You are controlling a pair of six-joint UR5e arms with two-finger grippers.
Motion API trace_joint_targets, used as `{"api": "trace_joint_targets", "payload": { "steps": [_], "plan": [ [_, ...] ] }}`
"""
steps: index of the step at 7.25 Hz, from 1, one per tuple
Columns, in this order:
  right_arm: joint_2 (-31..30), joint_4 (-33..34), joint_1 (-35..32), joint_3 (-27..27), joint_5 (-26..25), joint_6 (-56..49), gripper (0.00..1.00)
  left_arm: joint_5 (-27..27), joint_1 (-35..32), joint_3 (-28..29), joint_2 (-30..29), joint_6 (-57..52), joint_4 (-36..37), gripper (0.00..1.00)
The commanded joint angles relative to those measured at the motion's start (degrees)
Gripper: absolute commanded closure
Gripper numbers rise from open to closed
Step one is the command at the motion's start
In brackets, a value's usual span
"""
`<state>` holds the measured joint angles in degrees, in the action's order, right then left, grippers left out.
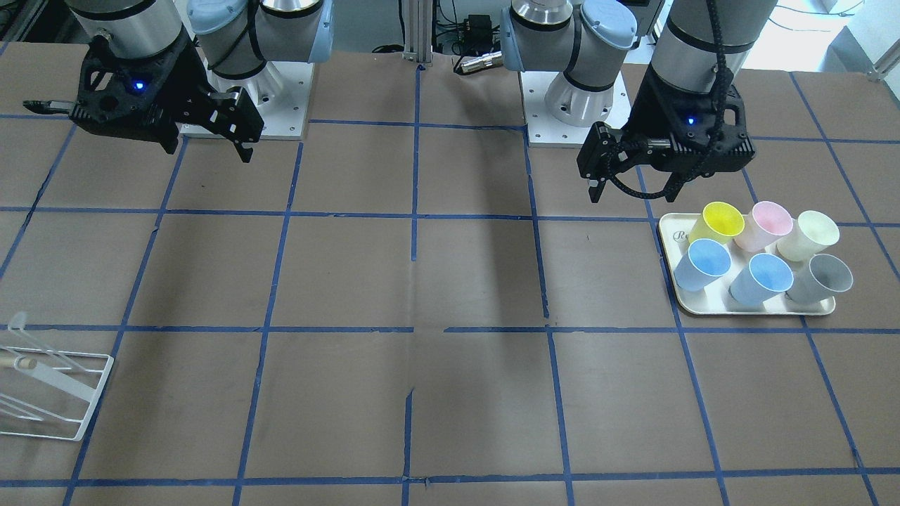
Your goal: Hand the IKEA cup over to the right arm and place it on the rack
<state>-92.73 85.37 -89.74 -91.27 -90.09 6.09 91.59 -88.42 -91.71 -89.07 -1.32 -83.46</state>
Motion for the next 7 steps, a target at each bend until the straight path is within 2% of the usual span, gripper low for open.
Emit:
{"api": "trace_joint_targets", "payload": {
  "steps": [1,7],
  "plan": [
    [0.19,0.15,0.0,-0.05,-0.09,-0.03,0.0,0.43,0.0,-0.05,0.21,0.0,-0.21,0.0],
    [-0.25,0.06,0.0,-0.4,0.0,0.59,0.0,-0.18,1.13,-0.4,0.48,-0.52,-1.08,0.0]
  ]
}}
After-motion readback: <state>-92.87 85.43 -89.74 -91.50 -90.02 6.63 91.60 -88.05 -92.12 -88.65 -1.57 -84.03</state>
